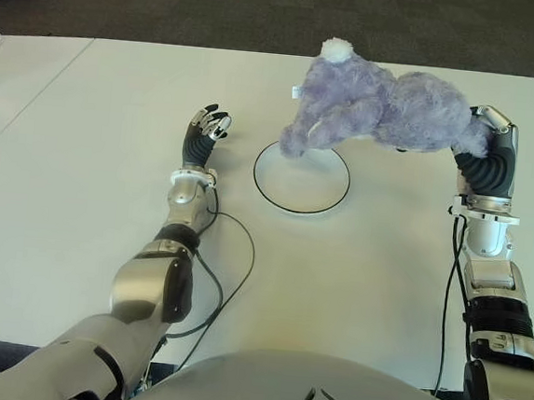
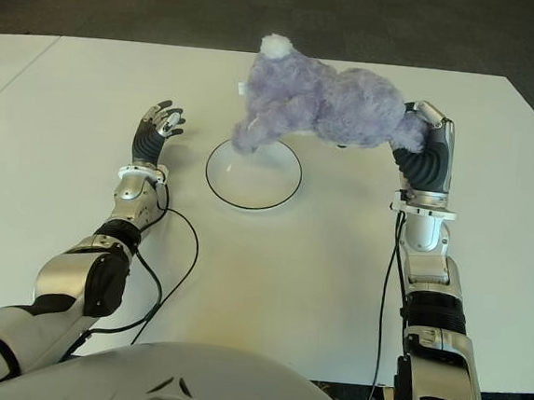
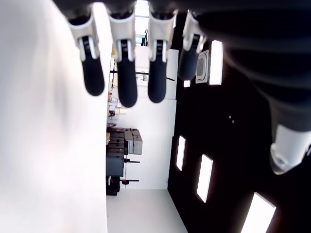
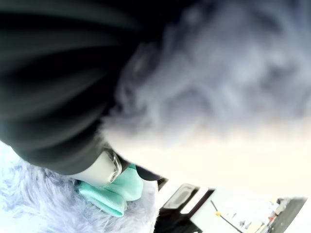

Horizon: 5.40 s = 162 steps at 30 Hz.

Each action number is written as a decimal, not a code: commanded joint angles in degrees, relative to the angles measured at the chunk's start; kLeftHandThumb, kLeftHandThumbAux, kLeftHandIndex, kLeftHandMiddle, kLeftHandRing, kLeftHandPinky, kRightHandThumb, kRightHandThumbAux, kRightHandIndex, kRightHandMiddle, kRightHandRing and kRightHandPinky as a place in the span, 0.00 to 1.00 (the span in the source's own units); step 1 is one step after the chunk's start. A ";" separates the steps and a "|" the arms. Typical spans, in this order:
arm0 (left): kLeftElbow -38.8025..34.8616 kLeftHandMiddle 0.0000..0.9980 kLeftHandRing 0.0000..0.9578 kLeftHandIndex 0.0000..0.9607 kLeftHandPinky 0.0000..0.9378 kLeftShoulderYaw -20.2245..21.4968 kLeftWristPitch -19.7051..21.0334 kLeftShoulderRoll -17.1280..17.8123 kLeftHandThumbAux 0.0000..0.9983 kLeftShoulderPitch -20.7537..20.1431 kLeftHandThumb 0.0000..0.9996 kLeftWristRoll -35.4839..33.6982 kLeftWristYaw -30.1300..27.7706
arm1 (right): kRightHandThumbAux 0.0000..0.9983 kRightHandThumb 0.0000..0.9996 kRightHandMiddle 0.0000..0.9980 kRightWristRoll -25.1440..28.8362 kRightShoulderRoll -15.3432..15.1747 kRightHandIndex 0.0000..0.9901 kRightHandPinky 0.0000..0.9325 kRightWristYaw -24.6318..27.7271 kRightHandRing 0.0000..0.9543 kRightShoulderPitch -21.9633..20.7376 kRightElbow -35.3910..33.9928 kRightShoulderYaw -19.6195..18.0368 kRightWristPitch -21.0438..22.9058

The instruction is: Put the doll into the plate.

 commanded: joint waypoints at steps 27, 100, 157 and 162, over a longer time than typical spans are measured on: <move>8.98 0.28 0.31 0.22 0.31 0.81 6.00 -4.23 0.56 11.78 0.00 -0.90 1.03 | 0.72 0.68 0.85 2.32 2.43 0.44 0.91 4.56 0.91 -2.21 -2.16 -1.51 1.26; 9.29 0.28 0.30 0.24 0.30 1.34 7.52 -4.03 0.58 11.56 0.00 -0.32 1.91 | 0.73 0.68 0.86 -1.22 19.13 0.44 0.92 3.70 0.91 -15.91 8.96 9.49 0.34; 9.10 0.27 0.30 0.24 0.32 1.78 7.48 -4.58 0.57 11.79 0.00 -1.08 1.55 | 0.82 0.20 0.89 -0.63 13.56 0.81 0.91 8.59 0.93 -12.41 43.51 12.83 8.49; 9.13 0.28 0.31 0.24 0.30 2.03 7.60 -4.52 0.57 11.71 0.00 -1.35 1.27 | 0.81 0.26 0.88 0.49 13.60 0.78 0.91 8.53 0.92 -12.88 44.36 11.85 8.91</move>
